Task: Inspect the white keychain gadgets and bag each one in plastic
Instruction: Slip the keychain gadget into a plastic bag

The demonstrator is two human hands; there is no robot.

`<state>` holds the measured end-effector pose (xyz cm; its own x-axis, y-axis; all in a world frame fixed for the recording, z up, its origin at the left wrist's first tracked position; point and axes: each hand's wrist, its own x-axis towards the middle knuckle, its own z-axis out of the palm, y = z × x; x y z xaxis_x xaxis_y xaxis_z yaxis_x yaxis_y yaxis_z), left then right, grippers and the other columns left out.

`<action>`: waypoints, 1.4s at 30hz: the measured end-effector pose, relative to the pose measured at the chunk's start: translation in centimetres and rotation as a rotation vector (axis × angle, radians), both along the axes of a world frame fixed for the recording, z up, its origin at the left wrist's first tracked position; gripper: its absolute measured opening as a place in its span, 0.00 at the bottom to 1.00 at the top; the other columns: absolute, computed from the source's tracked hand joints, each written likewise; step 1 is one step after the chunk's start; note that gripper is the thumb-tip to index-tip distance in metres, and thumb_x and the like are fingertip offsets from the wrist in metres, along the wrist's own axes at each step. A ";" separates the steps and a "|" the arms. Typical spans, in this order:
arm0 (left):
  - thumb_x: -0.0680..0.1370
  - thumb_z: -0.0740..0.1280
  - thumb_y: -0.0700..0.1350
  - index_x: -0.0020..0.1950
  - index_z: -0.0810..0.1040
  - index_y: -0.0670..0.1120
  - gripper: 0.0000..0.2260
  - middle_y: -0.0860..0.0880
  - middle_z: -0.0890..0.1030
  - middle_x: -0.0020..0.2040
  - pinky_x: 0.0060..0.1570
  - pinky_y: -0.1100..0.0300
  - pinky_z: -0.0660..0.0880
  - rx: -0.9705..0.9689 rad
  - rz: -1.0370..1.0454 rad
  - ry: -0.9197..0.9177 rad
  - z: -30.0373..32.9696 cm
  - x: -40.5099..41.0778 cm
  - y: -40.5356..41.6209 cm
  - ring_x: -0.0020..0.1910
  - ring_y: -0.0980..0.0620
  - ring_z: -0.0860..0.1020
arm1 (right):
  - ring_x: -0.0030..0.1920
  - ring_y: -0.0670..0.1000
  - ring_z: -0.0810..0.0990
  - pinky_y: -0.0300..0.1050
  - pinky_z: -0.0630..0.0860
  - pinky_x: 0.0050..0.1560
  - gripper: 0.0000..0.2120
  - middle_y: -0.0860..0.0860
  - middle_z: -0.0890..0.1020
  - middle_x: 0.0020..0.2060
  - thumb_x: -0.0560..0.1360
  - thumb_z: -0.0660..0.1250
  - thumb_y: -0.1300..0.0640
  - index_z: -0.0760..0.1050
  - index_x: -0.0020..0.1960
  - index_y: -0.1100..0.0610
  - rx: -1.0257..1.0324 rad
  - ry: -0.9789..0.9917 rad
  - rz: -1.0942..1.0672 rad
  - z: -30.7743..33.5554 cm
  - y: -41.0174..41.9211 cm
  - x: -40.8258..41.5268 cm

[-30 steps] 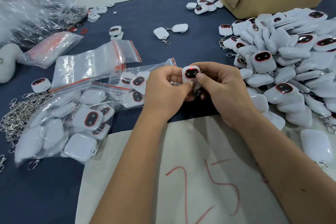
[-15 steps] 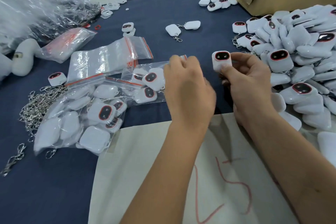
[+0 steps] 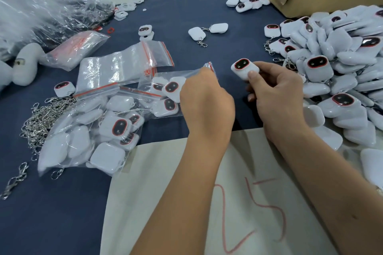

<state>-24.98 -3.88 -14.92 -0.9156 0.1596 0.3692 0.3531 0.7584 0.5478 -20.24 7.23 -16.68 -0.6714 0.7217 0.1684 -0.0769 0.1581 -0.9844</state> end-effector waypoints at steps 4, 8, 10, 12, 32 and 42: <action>0.76 0.66 0.43 0.46 0.70 0.45 0.06 0.48 0.76 0.41 0.36 0.56 0.62 -0.046 0.028 -0.035 -0.1 -0.1 0.0 0.39 0.45 0.70 | 0.34 0.43 0.78 0.35 0.75 0.32 0.08 0.48 0.82 0.37 0.82 0.66 0.61 0.83 0.54 0.52 0.021 -0.010 0.005 0.0 -0.1 -0.1; 0.76 0.67 0.45 0.39 0.67 0.48 0.10 0.49 0.71 0.36 0.31 0.55 0.58 -0.137 0.064 -0.061 0.0 -0.9 0.0 0.37 0.45 0.69 | 0.32 0.43 0.78 0.35 0.74 0.29 0.09 0.51 0.83 0.37 0.83 0.64 0.61 0.83 0.55 0.54 0.037 -0.029 0.016 0.0 -0.1 -0.2; 0.75 0.68 0.44 0.38 0.65 0.47 0.12 0.48 0.72 0.36 0.32 0.56 0.59 -0.116 0.084 -0.078 0.3 -1.1 0.0 0.37 0.45 0.68 | 0.31 0.43 0.77 0.35 0.73 0.29 0.09 0.52 0.82 0.36 0.83 0.64 0.61 0.83 0.56 0.55 0.039 -0.038 0.016 0.0 -0.1 -0.3; 0.76 0.68 0.44 0.41 0.67 0.46 0.10 0.44 0.78 0.40 0.36 0.55 0.61 -0.094 0.081 -0.077 0.4 -1.1 0.0 0.37 0.44 0.68 | 0.31 0.42 0.77 0.35 0.73 0.29 0.08 0.51 0.82 0.36 0.84 0.64 0.60 0.82 0.56 0.54 0.050 -0.048 0.017 -0.1 -0.1 -0.2; 0.79 0.69 0.45 0.38 0.75 0.46 0.10 0.53 0.78 0.33 0.43 0.52 0.72 0.287 -0.195 -0.082 0.2 0.5 -0.1 0.37 0.49 0.77 | 0.45 0.44 0.86 0.48 0.82 0.52 0.07 0.46 0.88 0.44 0.79 0.72 0.57 0.86 0.56 0.54 0.293 -0.158 0.183 0.4 -0.3 0.1; 0.79 0.67 0.43 0.41 0.79 0.47 0.07 0.52 0.83 0.38 0.46 0.53 0.75 0.344 -0.179 0.069 1.4 -0.5 -1.3 0.40 0.49 0.80 | 0.29 0.41 0.80 0.39 0.75 0.33 0.05 0.45 0.85 0.33 0.78 0.72 0.54 0.84 0.45 0.52 0.177 -0.100 0.107 0.1 -0.2 -0.1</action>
<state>-25.45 -5.23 -13.55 -0.8559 0.1705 0.4883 0.5076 0.4579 0.7298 -20.30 7.08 -16.62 -0.7622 0.6108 0.2145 -0.0058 0.3249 -0.9457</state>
